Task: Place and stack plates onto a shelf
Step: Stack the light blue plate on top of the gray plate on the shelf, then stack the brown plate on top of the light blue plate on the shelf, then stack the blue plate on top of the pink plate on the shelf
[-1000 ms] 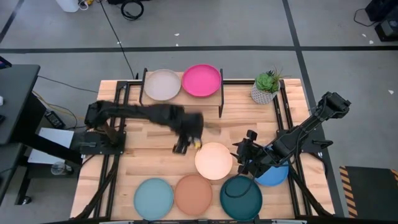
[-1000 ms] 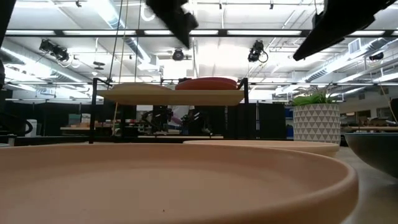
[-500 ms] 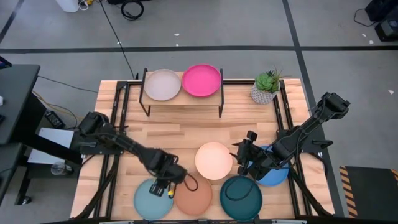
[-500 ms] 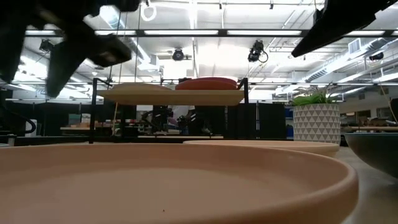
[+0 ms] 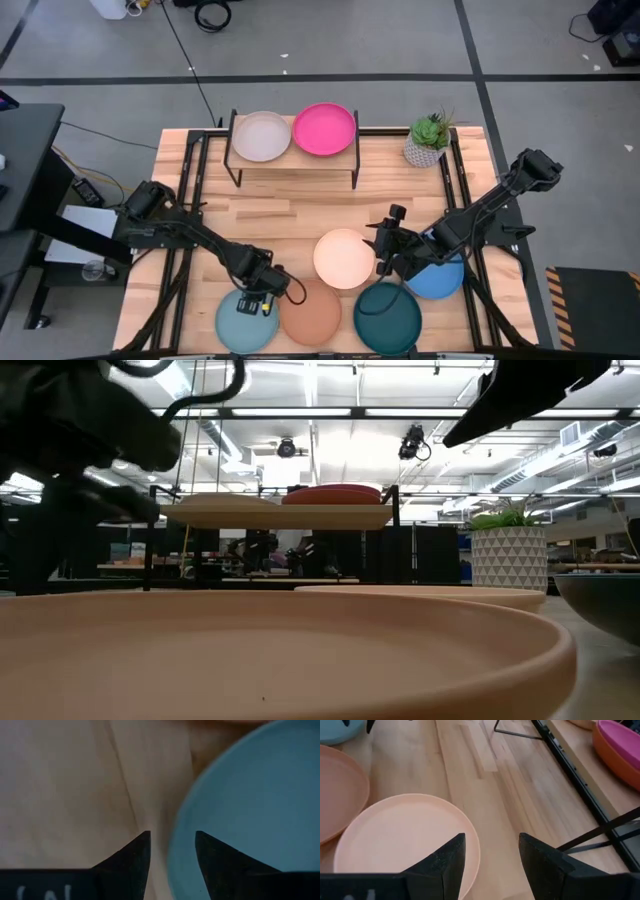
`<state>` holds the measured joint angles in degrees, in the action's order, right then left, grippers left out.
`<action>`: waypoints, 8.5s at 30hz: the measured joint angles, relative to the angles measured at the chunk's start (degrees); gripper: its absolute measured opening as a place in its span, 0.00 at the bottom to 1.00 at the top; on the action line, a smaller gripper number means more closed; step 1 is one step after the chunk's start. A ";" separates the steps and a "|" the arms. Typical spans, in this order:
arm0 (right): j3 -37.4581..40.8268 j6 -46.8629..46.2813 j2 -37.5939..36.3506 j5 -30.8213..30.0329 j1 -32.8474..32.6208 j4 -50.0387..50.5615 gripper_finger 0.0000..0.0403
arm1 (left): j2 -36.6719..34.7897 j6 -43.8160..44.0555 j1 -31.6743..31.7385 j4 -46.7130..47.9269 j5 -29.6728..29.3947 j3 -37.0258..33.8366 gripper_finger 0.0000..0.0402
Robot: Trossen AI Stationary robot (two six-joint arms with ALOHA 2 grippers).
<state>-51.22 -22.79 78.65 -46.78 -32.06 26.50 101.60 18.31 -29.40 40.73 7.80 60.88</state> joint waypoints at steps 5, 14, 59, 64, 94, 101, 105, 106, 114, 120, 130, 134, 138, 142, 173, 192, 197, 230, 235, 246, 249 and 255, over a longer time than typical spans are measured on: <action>0.00 1.80 0.00 0.28 1.54 -0.88 0.47 | 0.00 0.68 -0.34 -0.72 -1.59 -1.28 0.31; 0.00 2.29 0.00 0.97 2.29 -1.18 0.47 | -0.26 -1.43 -0.42 6.06 -2.33 0.66 0.04; 0.00 8.15 0.00 3.56 6.00 -6.77 0.48 | -3.65 -32.68 87.12 29.82 -5.15 39.94 0.04; 0.00 8.40 0.00 3.55 6.00 -6.97 0.47 | -1.52 -32.93 87.95 30.52 -5.32 39.98 0.04; -0.02 6.56 -0.02 6.13 5.63 -3.97 0.48 | -4.07 -28.83 43.68 34.22 -14.59 45.62 0.49; -0.02 0.27 -0.02 4.74 2.29 2.01 0.47 | -4.17 -23.78 27.24 26.74 -17.59 43.45 0.48; -0.02 -1.10 -0.02 8.33 2.20 2.41 0.47 | -3.99 -22.78 20.64 22.22 -18.06 37.04 0.48; -0.02 -1.57 -0.02 9.81 2.71 2.26 0.48 | -4.11 -22.57 19.34 20.06 -18.33 34.91 0.48; 1.11 -4.14 3.93 21.92 9.66 0.67 0.48 | -4.09 -16.11 12.33 1.39 -17.67 18.44 0.48; 0.52 -4.54 6.40 23.41 11.23 0.64 0.47 | -4.04 1.46 11.94 -8.97 -10.75 8.83 0.48; 0.48 -4.01 5.14 20.16 11.14 3.23 0.47 | -0.17 17.14 6.27 -17.14 -10.48 4.47 0.48; 0.47 -2.98 4.64 19.42 11.17 3.53 0.47 | 4.30 18.89 4.27 -16.39 -10.52 7.70 0.48; 0.46 -2.63 4.57 19.41 11.14 3.44 0.47 | 7.51 20.02 3.60 -14.88 -10.72 9.92 0.48; 0.47 -2.37 4.57 19.39 11.14 3.33 0.47 | 9.49 20.03 3.65 -11.98 -11.86 10.85 0.48; 0.48 -2.57 4.59 19.47 11.03 2.31 0.47 | -12.26 9.57 12.11 23.76 -28.04 19.57 0.04; 0.50 0.47 4.59 19.43 10.07 -5.06 0.47 | -22.75 -21.76 73.44 12.52 -9.53 23.37 0.04; 0.50 0.49 4.59 19.34 10.07 -5.37 0.47 | -19.68 -21.95 85.58 13.17 -0.68 26.57 0.04; 0.50 2.39 4.63 18.76 10.77 -6.57 0.47 | -11.71 -24.14 90.24 19.55 -0.41 27.76 0.04; 0.50 2.41 4.63 18.77 10.76 -6.73 0.47 | -11.58 -23.87 90.13 20.77 -0.85 27.76 0.04; 0.50 2.97 4.63 18.80 10.72 -6.73 0.47 | -11.58 -24.79 87.83 18.45 -6.82 27.76 0.26; 0.50 3.05 4.63 18.80 10.72 -6.73 0.47 | -11.54 -24.95 87.13 17.98 -7.06 29.25 0.36; 0.50 3.07 4.63 18.82 10.72 -6.73 0.48 | -11.58 -25.19 85.61 17.92 -6.25 37.85 0.47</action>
<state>-50.72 -19.73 83.29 -27.97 -21.34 19.77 90.02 -6.88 56.20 58.64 1.55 98.73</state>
